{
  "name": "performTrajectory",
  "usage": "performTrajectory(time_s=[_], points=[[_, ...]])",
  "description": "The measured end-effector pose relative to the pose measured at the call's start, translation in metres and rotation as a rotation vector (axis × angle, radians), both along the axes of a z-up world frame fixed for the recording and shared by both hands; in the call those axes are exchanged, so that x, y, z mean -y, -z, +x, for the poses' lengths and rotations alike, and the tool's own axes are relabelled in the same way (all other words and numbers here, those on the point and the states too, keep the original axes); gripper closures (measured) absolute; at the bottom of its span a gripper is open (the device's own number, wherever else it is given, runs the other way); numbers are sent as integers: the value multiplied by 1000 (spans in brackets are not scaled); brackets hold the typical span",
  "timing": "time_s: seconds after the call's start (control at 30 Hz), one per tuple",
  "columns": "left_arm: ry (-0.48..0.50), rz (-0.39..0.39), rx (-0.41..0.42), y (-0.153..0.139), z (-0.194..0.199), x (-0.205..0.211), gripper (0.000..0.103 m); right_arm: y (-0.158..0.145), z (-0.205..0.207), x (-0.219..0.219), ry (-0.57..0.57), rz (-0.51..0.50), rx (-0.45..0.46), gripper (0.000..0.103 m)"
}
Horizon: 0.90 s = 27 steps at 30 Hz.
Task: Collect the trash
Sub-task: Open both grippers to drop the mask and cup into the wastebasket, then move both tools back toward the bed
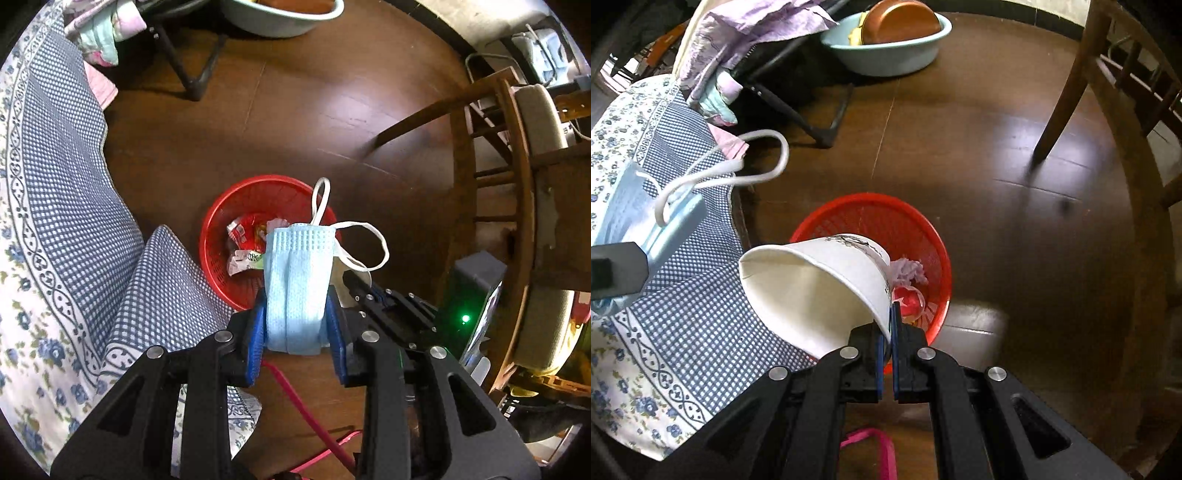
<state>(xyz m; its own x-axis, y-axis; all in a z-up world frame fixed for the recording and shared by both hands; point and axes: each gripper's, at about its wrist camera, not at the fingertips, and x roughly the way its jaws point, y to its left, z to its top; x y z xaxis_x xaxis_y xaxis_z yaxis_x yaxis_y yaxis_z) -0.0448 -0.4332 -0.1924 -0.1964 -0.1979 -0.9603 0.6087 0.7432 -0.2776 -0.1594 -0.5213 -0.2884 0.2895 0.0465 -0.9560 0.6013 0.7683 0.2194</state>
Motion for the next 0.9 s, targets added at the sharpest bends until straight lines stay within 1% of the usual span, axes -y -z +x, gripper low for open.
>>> performTrajectory(time_s=[0.03, 0.07, 0.1, 0.13, 0.17, 0.2, 0.23, 0.4, 0.5, 0.57, 0.7, 0.73, 0.77, 0.83, 0.9], points=[[-5, 7, -6, 3, 1, 0, 66, 2, 0, 1, 5, 4, 4, 99], [-11, 18, -12, 6, 2, 1, 52, 3, 0, 1, 13, 2, 7, 96], [-22, 37, -18, 10, 3, 0, 43, 2, -2, 2, 27, -8, 8, 93], [-32, 44, -18, 11, 4, 0, 31, 3, -1, 4, 33, -12, 6, 85], [-41, 41, -18, 12, 5, -1, 30, 1, -2, 4, 41, -28, 4, 57], [-45, 33, -22, 13, 6, -3, 30, -2, -4, 3, 51, -61, 9, 43], [-46, 30, -23, 12, 6, -4, 30, -4, -3, 3, 51, -74, 8, 43], [-52, 42, 4, 9, 6, -10, 30, -11, -2, 8, 59, -72, -10, 44], [-66, 30, 33, 1, 8, -13, 30, -20, 0, 8, 49, -95, -20, 43], [-63, 6, 60, -7, 10, -14, 30, -28, 2, 8, 47, -114, -18, 43], [-80, -48, 131, -34, 14, -19, 30, -52, 4, 6, 41, -154, 1, 39], [-82, -66, 145, -44, 14, -21, 28, -58, 4, 4, 38, -162, 5, 39], [-82, -79, 160, -51, 14, -23, 25, -64, 5, 3, 35, -170, 11, 38], [-75, -103, 197, -66, 11, -27, 20, -78, 5, -1, 28, -186, 28, 38], [-64, -126, 232, -81, 9, -34, 20, -93, 8, -6, 20, -209, 47, 36]])
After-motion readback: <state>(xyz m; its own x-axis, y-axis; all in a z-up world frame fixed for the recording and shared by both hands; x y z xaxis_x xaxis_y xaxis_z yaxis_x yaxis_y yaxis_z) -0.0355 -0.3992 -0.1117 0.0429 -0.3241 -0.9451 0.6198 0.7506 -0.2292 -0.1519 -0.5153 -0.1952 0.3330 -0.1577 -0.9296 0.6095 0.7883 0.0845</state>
